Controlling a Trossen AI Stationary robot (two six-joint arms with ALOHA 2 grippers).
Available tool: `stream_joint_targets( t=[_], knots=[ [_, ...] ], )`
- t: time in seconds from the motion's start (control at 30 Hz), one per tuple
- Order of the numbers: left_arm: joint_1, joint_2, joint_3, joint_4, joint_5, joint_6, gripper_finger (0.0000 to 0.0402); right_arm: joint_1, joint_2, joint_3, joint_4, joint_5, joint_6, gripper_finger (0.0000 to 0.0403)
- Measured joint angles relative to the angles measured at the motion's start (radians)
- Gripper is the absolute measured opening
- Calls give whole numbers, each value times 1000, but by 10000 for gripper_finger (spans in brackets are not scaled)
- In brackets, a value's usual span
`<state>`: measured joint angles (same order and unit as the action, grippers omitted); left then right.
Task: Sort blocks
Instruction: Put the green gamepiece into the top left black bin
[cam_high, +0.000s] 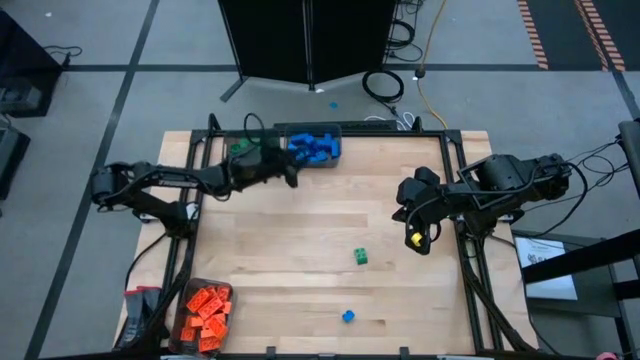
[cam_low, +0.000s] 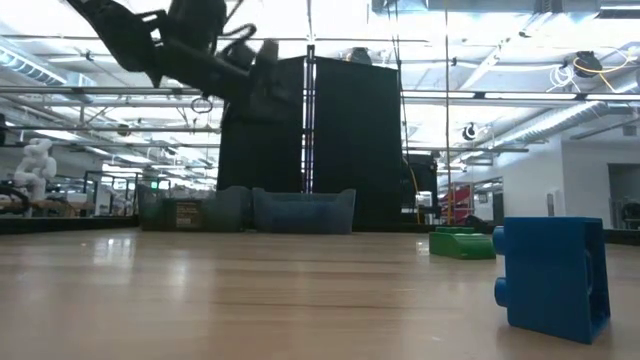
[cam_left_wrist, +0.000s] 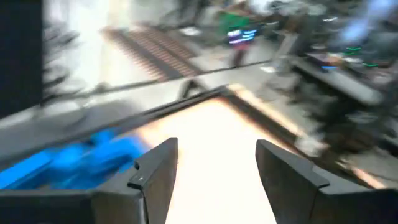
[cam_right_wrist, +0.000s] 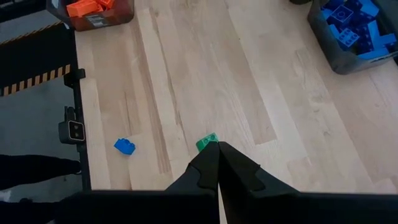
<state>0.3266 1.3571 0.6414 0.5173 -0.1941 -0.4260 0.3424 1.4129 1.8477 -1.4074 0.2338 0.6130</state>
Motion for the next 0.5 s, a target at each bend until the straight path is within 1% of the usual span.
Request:
stream_joint_targets(
  t=[0.07,0.2,0.37,0.5],
  knots=[
    [-47,10,0,46,32,70,217,0,0,0,9,1,-1,0],
    [-157,28,0,53,88,253,217,0,0,0,23,3,-20,0],
    [-264,71,16,51,94,343,217,0,0,0,30,3,-23,0],
    [-319,132,66,53,143,467,217,0,0,0,39,3,-23,0]
  ],
)
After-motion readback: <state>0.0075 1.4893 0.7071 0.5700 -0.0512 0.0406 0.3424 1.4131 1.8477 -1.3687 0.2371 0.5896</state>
